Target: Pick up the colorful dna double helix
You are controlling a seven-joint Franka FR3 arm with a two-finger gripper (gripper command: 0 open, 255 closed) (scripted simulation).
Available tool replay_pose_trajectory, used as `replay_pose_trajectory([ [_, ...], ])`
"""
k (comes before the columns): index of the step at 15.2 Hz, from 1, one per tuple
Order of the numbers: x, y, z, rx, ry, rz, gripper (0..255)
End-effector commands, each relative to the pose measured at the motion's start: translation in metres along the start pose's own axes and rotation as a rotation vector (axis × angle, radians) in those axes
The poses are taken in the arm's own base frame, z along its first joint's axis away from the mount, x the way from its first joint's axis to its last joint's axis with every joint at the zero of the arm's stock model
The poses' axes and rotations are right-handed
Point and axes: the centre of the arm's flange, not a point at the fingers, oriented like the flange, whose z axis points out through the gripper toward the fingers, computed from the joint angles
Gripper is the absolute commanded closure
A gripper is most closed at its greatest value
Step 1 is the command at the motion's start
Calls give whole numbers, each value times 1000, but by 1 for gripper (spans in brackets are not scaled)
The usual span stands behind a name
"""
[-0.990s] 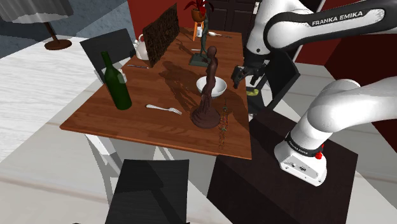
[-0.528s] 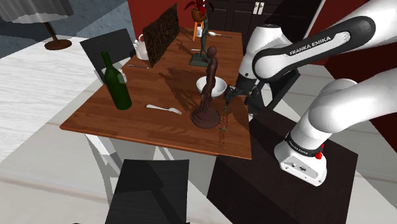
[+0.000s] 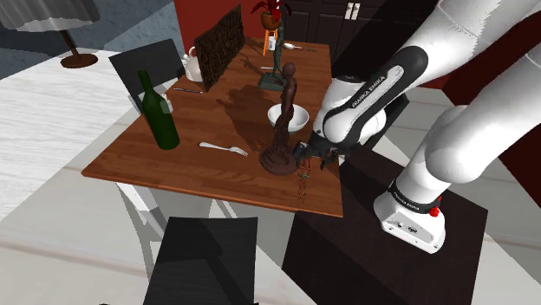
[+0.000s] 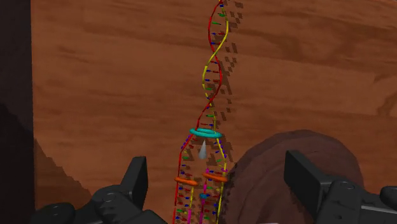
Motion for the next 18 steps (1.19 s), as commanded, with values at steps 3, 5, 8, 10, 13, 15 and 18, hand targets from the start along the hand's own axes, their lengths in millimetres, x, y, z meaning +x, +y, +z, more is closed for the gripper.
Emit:
replay_pose_trajectory([
  [3, -2, 1, 27, 5, 5, 37, 0],
  [5, -2, 3, 38, 5, 4, 37, 0],
  [8, -1, 5, 51, 5, 5, 37, 0],
  [10, -2, 4, 51, 5, 4, 38, 255],
  [13, -2, 4, 50, 5, 4, 38, 255],
  [15, -2, 4, 50, 5, 4, 38, 255],
  [18, -2, 4, 50, 5, 4, 38, 255],
])
